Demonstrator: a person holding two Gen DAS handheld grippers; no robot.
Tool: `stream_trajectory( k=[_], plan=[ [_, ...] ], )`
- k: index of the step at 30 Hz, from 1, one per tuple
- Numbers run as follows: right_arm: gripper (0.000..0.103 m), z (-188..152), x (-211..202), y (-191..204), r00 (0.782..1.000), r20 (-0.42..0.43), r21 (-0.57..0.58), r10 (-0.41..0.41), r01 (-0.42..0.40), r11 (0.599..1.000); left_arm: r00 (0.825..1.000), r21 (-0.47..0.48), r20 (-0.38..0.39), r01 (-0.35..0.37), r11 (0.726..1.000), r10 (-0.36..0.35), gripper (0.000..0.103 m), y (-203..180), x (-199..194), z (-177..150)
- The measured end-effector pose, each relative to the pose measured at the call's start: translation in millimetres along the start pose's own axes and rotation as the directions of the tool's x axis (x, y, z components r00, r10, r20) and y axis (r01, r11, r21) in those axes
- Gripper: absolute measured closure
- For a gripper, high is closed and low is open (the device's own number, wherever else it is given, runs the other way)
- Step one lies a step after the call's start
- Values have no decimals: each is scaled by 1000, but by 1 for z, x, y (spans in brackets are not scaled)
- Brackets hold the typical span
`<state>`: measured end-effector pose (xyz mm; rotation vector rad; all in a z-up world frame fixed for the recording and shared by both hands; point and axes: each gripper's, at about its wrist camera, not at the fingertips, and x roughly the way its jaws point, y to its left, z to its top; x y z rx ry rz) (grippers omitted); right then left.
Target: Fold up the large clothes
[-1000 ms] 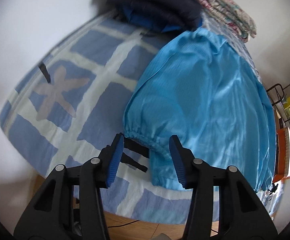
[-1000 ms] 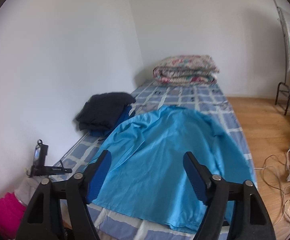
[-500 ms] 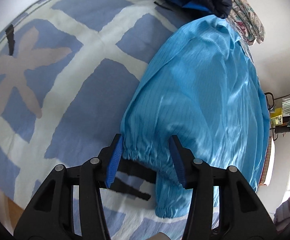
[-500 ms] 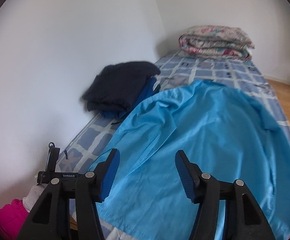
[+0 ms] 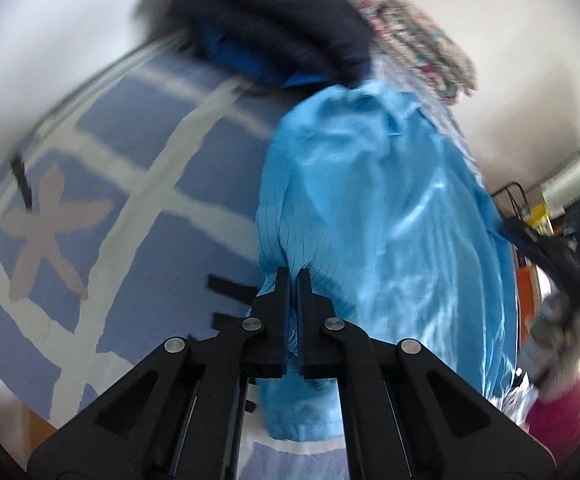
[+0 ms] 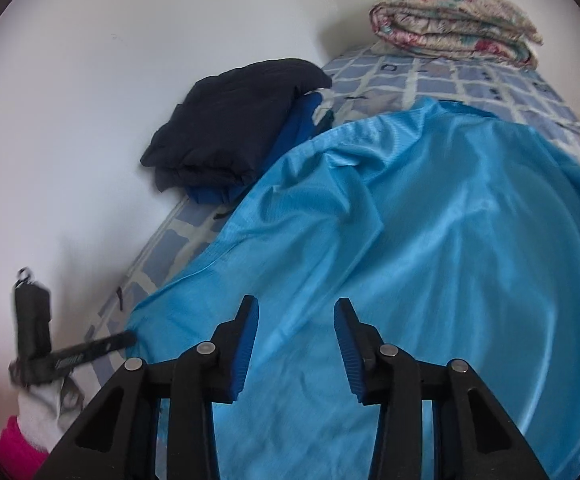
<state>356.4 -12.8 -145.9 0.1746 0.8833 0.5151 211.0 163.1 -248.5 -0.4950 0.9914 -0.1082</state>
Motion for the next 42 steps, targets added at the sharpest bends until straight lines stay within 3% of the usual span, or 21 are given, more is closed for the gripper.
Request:
stream_trajectory(
  k=[5,11,17,21,22,24,25,26,27,31,36,38,42],
  plan=[
    [49,48,40,2,996,-40,52,84,-82,995,999,153,46,6,988,-14,103,-43,-18,-10],
    [45,98,103,29,983,-120,60,138,-131,990,998,267,49,32,963,-47,103,-76,-23,-24],
    [42,117,169,83,965,-260,-71,40,-61,996,998,290,29,51,956,-62,103,-87,-17,-29],
    [43,112,205,112,943,-314,-208,-113,48,977,998,306,35,46,951,-59,103,-89,-16,-30],
    [47,110,211,114,937,-319,-228,-143,70,971,998,312,38,41,949,-55,103,-90,-16,-31],
    [84,109,219,112,929,-334,-230,-159,83,970,998,329,49,24,944,-42,103,-92,-18,-33],
    [88,109,221,108,930,-336,-210,-151,82,974,998,334,53,19,943,-39,103,-92,-19,-33],
    [101,110,221,103,933,-332,-186,-136,77,980,998,335,55,19,942,-39,103,-93,-21,-34],
    [103,112,219,99,936,-329,-165,-125,73,984,997,338,62,15,941,-38,103,-94,-23,-34],
    [103,120,192,79,961,-267,-96,-72,48,994,993,378,116,-24,925,-22,103,-101,-35,-36],
    [103,131,127,39,991,-123,37,47,-42,998,990,440,134,-13,898,-51,103,-122,-46,-45],
    [103,127,100,15,995,-66,88,79,-73,993,989,488,132,-11,873,-62,103,-138,-47,-54],
    [103,101,62,-42,998,4,189,58,-57,980,991,607,108,-5,795,-77,103,-175,-39,-82]
  ],
)
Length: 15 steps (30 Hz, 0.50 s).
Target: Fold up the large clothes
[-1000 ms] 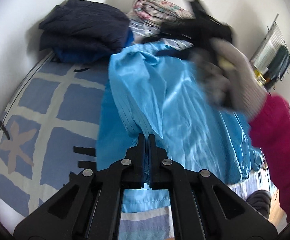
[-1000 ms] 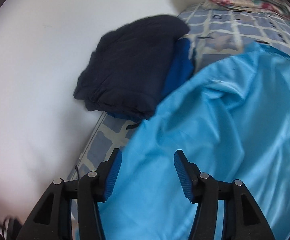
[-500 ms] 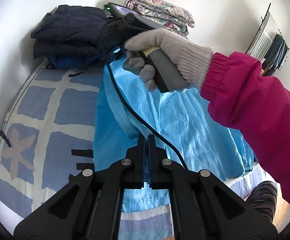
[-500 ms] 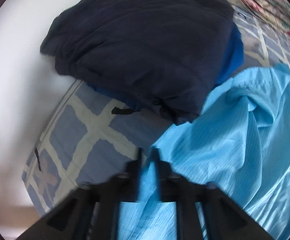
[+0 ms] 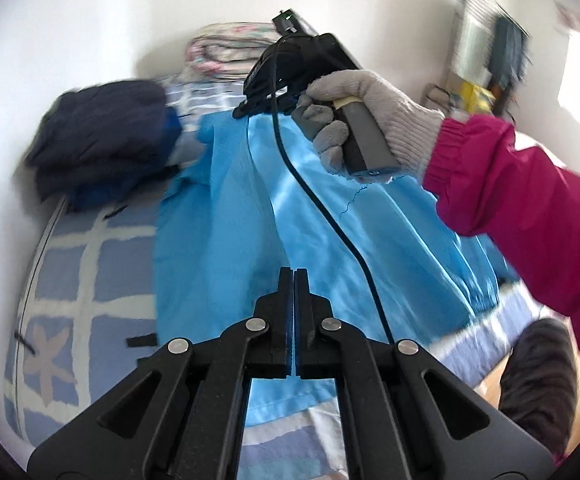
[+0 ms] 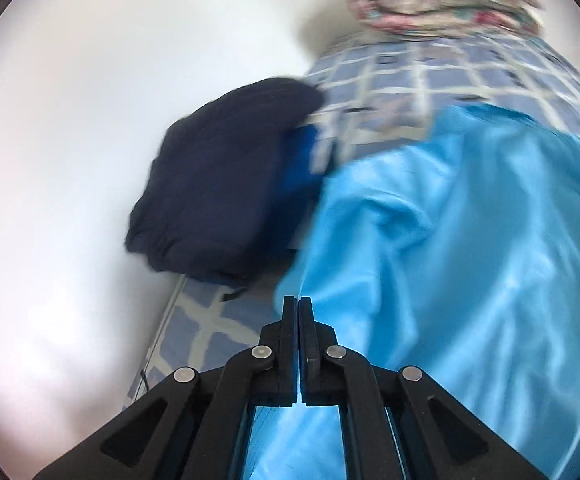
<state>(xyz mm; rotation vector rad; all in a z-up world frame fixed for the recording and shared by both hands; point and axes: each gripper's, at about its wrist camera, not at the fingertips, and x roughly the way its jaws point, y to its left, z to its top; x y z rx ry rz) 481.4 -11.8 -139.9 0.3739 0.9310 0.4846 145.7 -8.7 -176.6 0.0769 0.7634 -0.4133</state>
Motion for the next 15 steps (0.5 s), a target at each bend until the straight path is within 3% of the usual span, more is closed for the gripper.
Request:
stream_trajectory(
  k=[7,9,11,12,13,15],
  plan=[
    [103,-57,-2,-111,992,-88,177,-94,109,978,986,67,-136,107,992,-97,103,-45,31,-25],
    [99,-68,5,-127,974,-139,160,-177,199,967,980,53,-162,123,991,-113,103,-47,31,-31],
    [92,-75,8,-130,941,-188,89,-282,302,949,975,-8,-176,136,991,-135,103,-35,29,-39],
    [76,-76,6,-128,923,-197,44,-330,344,938,973,-71,-179,137,988,-148,103,-23,26,-44],
    [69,-77,3,-125,910,-192,8,-368,376,927,972,-125,-175,137,983,-158,103,-13,22,-48],
    [68,-74,-7,-113,886,-161,-73,-436,430,900,975,-258,-156,112,960,-156,103,15,16,-60]
  ],
)
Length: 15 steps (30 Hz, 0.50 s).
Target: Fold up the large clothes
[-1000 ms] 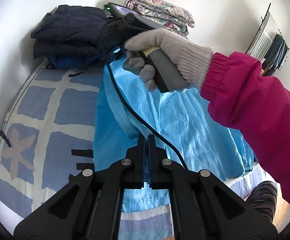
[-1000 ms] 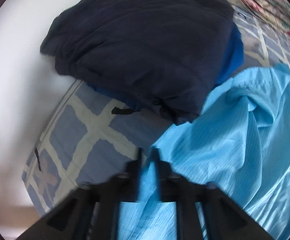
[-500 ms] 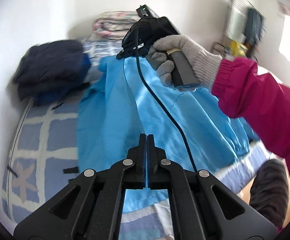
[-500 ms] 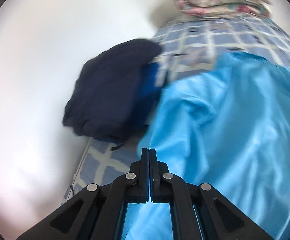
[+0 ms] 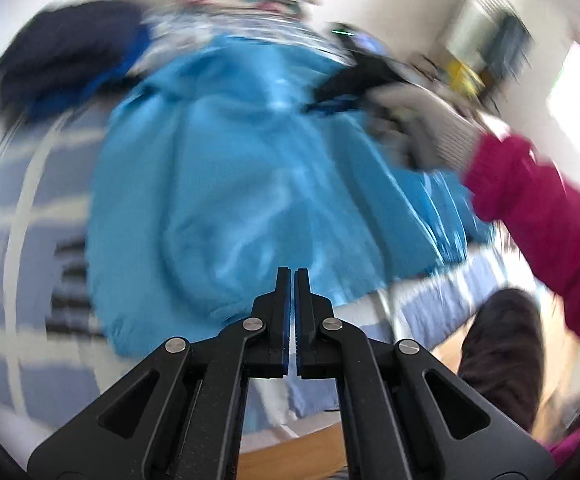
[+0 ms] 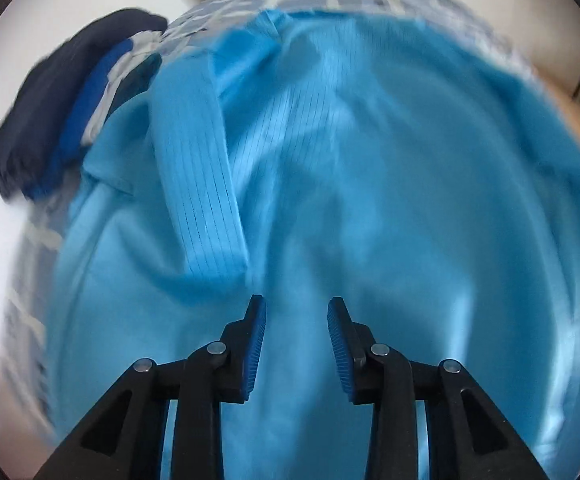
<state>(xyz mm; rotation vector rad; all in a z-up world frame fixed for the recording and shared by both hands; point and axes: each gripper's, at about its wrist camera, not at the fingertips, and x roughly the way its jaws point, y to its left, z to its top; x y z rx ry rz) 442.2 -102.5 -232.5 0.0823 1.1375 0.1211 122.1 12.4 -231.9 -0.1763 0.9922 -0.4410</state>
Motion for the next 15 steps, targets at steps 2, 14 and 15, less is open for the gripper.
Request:
stream_trajectory(
  k=[2,14,15],
  plan=[
    [68,2,-21,10,999,52,-62,-14,17,998,1000,-152,18,5,988,-2,96,32,-4,-8],
    [64,61,-31,145,986,93,-365,136,-93,926,999,-436,0,36,899,-40,76,83,49,-18],
    [64,63,-24,154,987,83,-377,140,-99,921,999,-433,-6,34,901,-40,76,81,52,-21]
  ],
)
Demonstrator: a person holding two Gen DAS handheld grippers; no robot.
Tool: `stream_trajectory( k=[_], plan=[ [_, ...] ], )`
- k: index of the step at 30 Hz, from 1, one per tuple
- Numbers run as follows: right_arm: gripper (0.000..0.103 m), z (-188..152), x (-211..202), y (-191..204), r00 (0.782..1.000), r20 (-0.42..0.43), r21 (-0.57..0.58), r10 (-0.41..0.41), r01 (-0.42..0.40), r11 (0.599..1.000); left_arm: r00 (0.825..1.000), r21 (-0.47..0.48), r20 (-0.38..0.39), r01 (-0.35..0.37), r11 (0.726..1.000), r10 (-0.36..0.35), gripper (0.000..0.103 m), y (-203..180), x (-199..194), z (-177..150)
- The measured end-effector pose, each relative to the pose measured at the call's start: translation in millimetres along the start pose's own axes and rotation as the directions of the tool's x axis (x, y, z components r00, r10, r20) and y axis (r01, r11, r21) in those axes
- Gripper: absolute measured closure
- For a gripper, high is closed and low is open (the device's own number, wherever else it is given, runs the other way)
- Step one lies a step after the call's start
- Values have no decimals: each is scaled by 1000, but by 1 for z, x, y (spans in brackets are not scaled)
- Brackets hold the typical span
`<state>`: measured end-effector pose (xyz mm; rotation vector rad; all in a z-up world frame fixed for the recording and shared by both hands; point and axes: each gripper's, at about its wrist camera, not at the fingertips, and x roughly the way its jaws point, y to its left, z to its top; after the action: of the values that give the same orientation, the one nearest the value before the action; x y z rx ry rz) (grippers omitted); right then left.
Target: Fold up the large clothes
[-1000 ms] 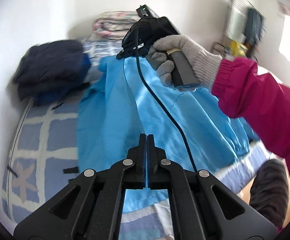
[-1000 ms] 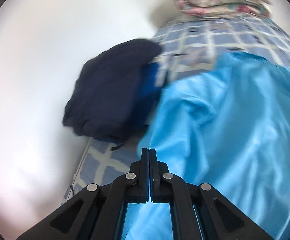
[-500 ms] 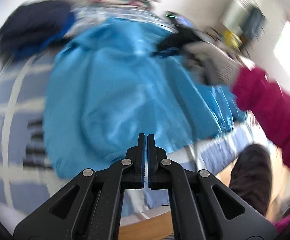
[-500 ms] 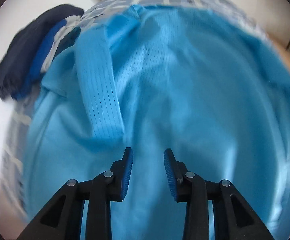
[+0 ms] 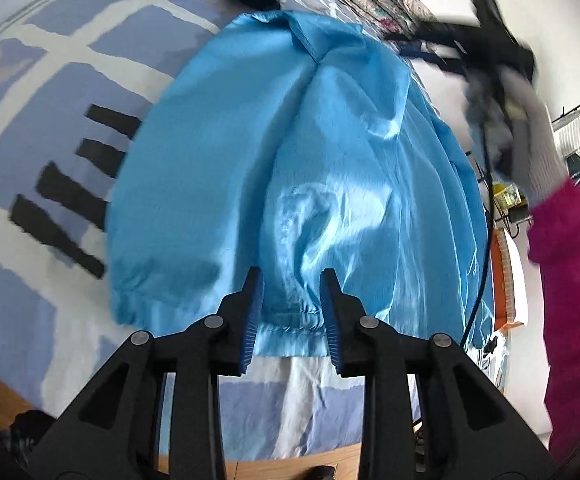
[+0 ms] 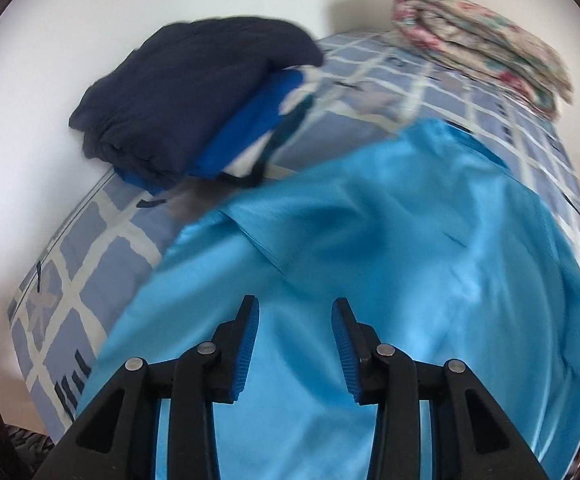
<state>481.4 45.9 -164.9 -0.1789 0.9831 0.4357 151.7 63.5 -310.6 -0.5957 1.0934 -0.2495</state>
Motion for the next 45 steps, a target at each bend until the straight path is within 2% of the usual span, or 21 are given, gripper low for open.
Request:
stream_trajectory(
  k=[3,5,7,8,11,14,17,18,19,23,28,30,32,34,38,42,45],
  plan=[
    [63,20,34,13,999,-43,-30,10,-11,999,1000,-12,-18,-5,1000,5,76,0,12,0],
    [63,28,58,21,997,-71,-54,-21,18,998,1000,-34,-22,-3,999,2,76,4,19,3],
    [63,33,80,25,994,-100,-60,-45,39,997,1000,-54,-18,-13,998,12,85,8,24,3],
    [63,35,92,25,992,-112,-59,-52,46,997,1000,-71,-18,-2,997,1,93,11,25,2],
    [63,38,114,21,991,-128,-21,-40,38,999,996,-124,-19,81,989,-84,100,20,27,0],
    [63,39,129,20,988,-140,-26,-66,63,998,996,-108,-11,87,990,-89,103,18,23,-1],
    [93,40,136,19,983,-153,-31,-98,94,995,993,-110,6,118,987,-118,103,16,10,-2],
    [102,41,134,18,985,-151,-24,-88,86,996,993,-101,16,115,988,-114,103,15,4,-3],
    [103,43,130,17,986,-147,-14,-77,76,997,994,-87,29,109,990,-107,103,13,-3,-3],
    [103,54,107,17,993,-94,3,-65,65,998,992,-69,84,96,993,-90,103,16,-38,-9],
    [103,72,89,24,999,-48,52,14,-12,999,993,-141,111,63,988,-48,103,44,-64,-26],
    [103,81,85,32,999,-26,47,37,-35,998,992,-162,122,22,987,-2,103,55,-70,-31],
    [103,89,87,37,998,-10,55,57,-56,997,993,-179,111,-24,984,44,103,61,-64,-34],
    [103,93,94,43,998,-2,78,69,-69,995,994,-210,97,-37,977,58,103,68,-60,-34],
    [103,94,124,54,999,-34,71,31,-28,997,991,-194,78,-94,977,111,103,63,-55,-38],
    [103,94,143,63,999,-37,77,6,-3,997,988,-201,85,-113,973,132,103,57,-58,-39],
    [103,91,150,63,999,-42,81,7,-3,997,989,-224,77,-102,969,122,103,56,-60,-41]
  ],
)
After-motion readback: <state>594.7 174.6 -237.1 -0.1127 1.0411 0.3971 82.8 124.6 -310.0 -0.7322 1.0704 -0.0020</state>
